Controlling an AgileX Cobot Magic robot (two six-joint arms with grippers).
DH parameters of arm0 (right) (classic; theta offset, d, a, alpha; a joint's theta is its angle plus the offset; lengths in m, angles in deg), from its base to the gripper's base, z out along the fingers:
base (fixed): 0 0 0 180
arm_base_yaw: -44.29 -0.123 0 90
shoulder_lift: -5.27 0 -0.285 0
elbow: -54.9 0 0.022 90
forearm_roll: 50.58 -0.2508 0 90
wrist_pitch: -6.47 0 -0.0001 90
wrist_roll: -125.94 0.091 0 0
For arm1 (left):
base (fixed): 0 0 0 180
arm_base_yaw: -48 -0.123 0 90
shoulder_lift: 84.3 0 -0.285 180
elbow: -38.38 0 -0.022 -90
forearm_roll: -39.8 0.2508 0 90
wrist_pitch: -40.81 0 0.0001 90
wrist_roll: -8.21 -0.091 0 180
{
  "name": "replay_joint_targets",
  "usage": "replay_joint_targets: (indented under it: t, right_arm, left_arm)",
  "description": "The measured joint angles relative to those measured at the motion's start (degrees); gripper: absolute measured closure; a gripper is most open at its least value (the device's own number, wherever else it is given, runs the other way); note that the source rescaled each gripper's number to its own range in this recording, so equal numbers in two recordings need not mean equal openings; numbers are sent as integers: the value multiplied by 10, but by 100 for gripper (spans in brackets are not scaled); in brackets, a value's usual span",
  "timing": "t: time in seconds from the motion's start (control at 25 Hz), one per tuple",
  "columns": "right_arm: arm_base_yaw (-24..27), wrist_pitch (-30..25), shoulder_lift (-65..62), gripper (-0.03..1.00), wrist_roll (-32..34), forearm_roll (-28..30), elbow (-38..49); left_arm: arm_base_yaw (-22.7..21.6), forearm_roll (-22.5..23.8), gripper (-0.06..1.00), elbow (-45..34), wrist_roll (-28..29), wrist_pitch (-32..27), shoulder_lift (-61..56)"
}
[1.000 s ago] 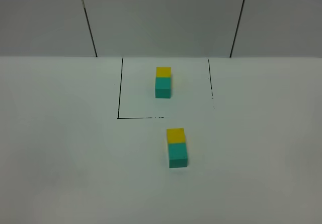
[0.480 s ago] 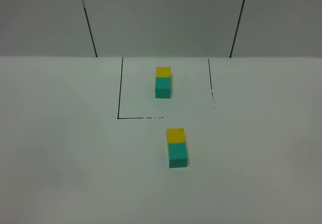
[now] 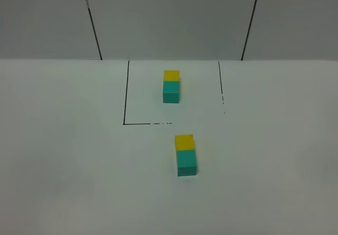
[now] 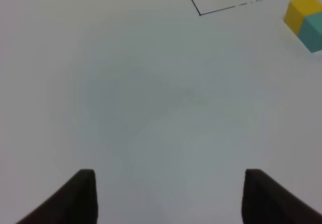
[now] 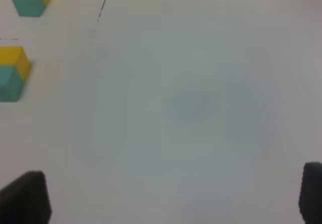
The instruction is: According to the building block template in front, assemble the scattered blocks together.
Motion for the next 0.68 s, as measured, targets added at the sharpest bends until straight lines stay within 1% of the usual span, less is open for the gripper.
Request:
replay_joint_targets:
  t: [0.68]
  right_arm:
    - [0,0,0,-3,0,0,0]
  left_arm:
    - [0,0,56,0,0,0,0]
